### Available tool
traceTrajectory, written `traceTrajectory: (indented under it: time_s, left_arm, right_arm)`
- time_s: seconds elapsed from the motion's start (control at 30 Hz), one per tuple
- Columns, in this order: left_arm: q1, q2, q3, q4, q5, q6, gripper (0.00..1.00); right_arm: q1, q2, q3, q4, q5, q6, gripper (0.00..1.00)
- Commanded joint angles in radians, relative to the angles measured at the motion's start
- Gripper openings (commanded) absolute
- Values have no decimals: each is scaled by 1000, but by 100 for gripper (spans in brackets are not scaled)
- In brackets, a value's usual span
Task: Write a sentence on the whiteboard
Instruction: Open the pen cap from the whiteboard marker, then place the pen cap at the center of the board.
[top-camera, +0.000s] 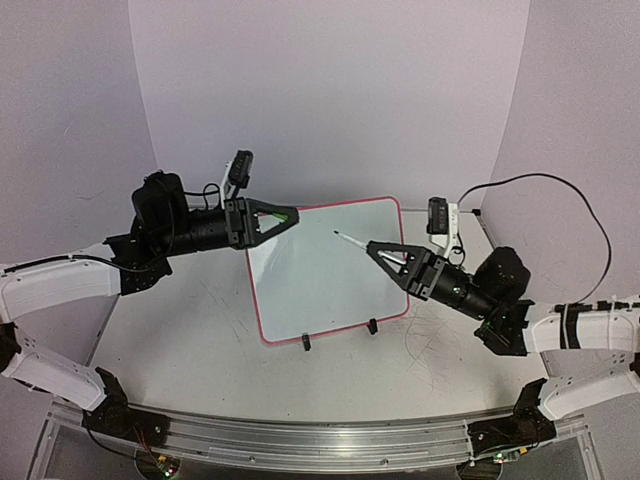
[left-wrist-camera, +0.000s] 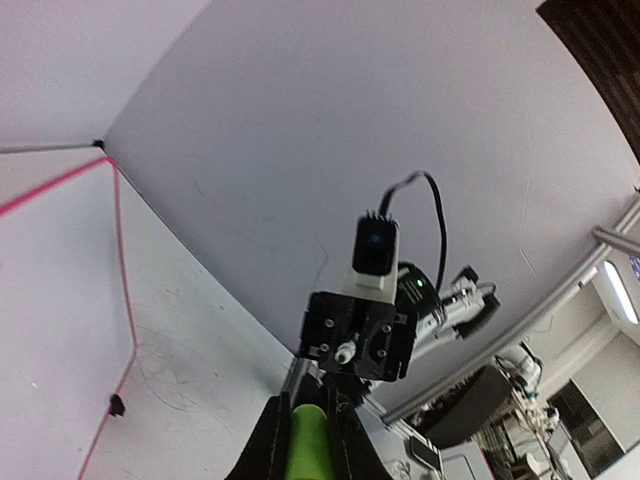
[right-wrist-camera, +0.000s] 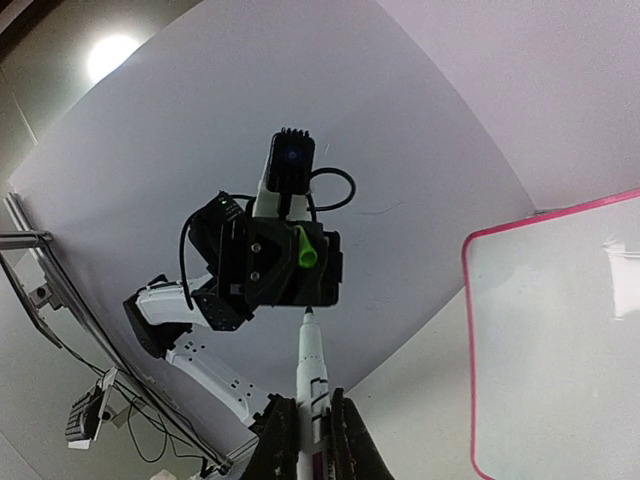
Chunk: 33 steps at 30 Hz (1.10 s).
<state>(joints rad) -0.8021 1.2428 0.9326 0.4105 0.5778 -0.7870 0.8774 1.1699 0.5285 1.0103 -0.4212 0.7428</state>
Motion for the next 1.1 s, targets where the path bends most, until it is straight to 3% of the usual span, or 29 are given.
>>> traceTrajectory:
  time_s: [0.0,0.07,0.13,0.3,0.5,0.67,1.07]
  left_arm:
    - [121,-130,-19,37,37,-30,0]
    - [163,-148,-27,22,44,-29,0]
    - [179,-162,-7,-105,-14,23,0]
    - [182,-162,105,-617,-459,215,0]
    - [182,-148,61,-837,-829,258,0]
    - [182,-126,-63,-862,-939,207,0]
    - [184,145,-215,-623,-851,218,0]
  right_arm:
    - [-68,-183,-83,59,-51,8,0]
    - [-70,-243,-75,-98,-19,-62,0]
    - [-71,-301,-48,-282,50,-126,0]
    - [-71,-394,37,-640,226,-288,0]
    - [-71,-396,106,-773,283,-382,0]
    - [-71,-375,115,-776,321,-392,0]
    - [-72,-345,123,-770,300,-395,0]
